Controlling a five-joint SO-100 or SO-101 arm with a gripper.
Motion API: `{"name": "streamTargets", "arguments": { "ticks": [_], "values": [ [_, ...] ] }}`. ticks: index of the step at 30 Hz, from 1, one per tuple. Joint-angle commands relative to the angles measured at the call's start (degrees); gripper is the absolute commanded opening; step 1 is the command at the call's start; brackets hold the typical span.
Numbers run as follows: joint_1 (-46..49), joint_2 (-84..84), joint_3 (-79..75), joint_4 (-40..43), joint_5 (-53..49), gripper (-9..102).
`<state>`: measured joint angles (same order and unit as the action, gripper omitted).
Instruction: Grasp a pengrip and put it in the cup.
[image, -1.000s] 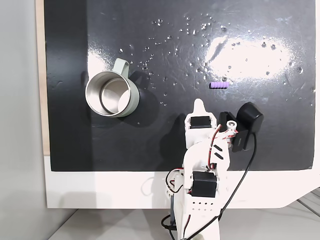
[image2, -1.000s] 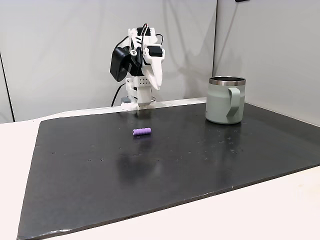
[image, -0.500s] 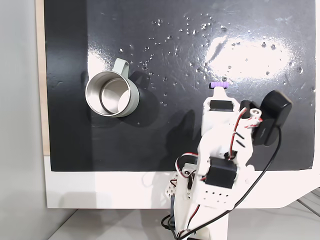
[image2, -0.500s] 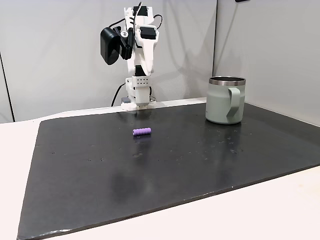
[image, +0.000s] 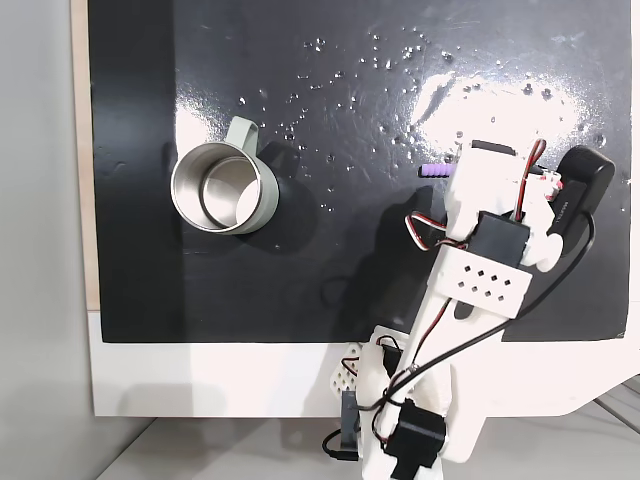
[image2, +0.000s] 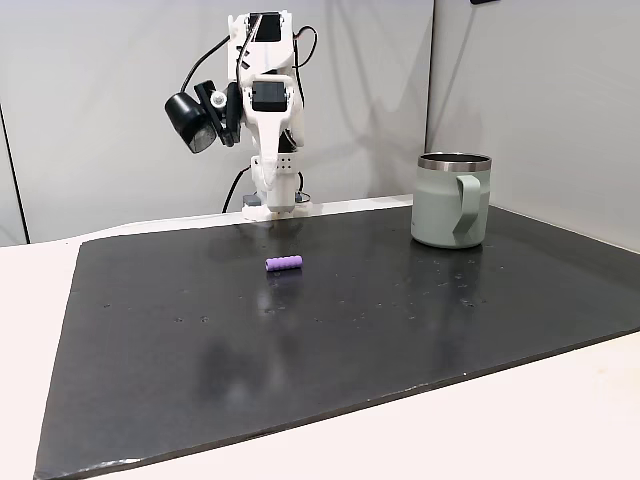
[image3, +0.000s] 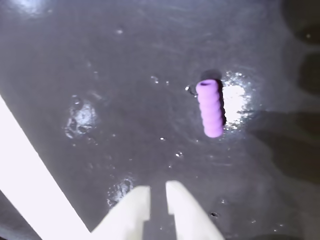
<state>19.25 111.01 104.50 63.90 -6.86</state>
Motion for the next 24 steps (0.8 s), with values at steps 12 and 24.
{"name": "streamTargets", "arguments": {
  "ticks": [12, 24],
  "values": [
    [-1.05, -18.54, -14.50, 7.38, 3.16, 0],
    [-1.23, -24.26, -17.49, 10.20, 3.78, 21]
  ]
}}
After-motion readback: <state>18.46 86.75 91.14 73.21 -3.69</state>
